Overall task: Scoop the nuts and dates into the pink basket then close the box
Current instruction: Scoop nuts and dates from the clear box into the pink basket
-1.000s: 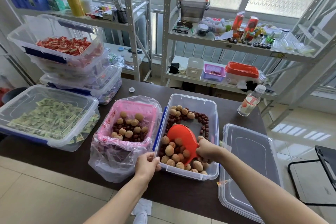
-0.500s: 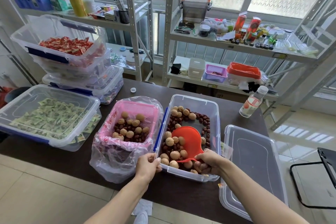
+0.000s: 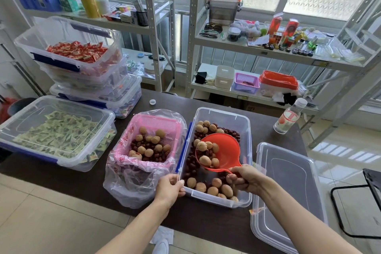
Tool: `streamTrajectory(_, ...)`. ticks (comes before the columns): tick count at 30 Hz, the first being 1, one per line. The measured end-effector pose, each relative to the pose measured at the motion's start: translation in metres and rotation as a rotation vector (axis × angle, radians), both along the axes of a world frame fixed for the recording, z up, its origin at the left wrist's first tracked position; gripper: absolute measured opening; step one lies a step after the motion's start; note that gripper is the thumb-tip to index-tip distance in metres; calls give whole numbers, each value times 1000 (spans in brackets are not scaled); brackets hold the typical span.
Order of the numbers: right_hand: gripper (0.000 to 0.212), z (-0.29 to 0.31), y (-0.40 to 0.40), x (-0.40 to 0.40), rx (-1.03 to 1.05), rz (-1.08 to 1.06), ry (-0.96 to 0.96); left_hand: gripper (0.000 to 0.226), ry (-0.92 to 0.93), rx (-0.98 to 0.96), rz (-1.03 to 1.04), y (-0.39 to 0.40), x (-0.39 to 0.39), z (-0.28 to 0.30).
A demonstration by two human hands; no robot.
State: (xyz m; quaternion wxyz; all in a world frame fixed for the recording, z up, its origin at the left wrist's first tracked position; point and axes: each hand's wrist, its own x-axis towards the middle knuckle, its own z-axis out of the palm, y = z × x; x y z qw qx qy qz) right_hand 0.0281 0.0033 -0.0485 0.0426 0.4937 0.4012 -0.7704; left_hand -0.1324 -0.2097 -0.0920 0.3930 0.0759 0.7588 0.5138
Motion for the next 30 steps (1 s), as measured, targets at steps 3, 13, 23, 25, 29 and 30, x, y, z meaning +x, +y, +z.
streamTrajectory(3, 30, 15, 3, -3, 15, -16, 42, 14, 10, -16, -18, 1, -2, 3)
streamTrajectory(13, 24, 44, 6, -45, 59, 38, 144, 16, 133, -46, -21, 3, -18, 13)
streamTrajectory(23, 24, 55, -18, -116, 72, 102, 168, 12, 111, 16, 199, -13, -73, 25)
streamTrajectory(25, 25, 53, -24, -129, 81, 123, 160, 14, 92, 6, 286, -20, -85, 22)
streamTrajectory(29, 25, 44, -35, -155, 161, 154, 89, 16, 39, -13, 469, -34, -104, 15)
streamTrajectory(30, 25, 42, -38, -160, 193, 155, 64, 17, 22, -19, 503, -36, -107, 14)
